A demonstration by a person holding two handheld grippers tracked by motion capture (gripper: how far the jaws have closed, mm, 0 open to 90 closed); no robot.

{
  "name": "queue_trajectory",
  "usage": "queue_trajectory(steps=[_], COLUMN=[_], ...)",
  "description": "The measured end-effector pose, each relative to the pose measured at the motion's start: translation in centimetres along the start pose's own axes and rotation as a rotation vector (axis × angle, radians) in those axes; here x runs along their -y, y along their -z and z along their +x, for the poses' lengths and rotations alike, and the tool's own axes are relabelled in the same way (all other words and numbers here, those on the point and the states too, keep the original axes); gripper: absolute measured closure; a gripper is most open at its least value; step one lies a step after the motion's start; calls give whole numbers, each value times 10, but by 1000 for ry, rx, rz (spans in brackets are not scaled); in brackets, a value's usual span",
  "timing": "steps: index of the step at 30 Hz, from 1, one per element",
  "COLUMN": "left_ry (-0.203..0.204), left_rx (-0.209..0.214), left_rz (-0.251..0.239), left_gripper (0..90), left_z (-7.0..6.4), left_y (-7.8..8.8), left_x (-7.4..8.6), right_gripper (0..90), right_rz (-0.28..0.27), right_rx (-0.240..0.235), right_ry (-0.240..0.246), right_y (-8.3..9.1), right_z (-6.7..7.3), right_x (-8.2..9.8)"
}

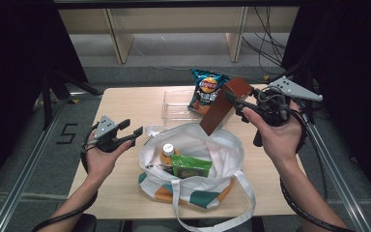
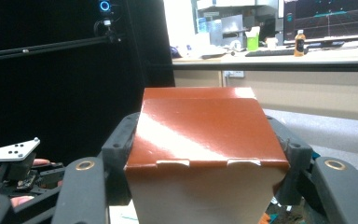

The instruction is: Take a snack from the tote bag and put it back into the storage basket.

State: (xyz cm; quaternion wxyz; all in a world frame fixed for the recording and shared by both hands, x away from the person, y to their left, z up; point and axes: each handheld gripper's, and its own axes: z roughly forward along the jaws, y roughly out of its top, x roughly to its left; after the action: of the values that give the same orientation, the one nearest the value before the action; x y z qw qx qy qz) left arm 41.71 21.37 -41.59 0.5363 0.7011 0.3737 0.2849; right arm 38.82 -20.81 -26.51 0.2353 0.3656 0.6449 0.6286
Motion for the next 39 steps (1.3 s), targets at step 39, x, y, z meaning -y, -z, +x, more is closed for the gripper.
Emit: queue_trajectory(steps=[39], left_ry=[6], left_rx=[12], left_rz=[-15], left_gripper=[393], left_z=[1], left_y=[-2], left_x=[-1], right_gripper=[396], right_rz=[-15], right_rx=[66], right_ry=[4], right_y=[-5], right_z=[-18], right_x=[-11])
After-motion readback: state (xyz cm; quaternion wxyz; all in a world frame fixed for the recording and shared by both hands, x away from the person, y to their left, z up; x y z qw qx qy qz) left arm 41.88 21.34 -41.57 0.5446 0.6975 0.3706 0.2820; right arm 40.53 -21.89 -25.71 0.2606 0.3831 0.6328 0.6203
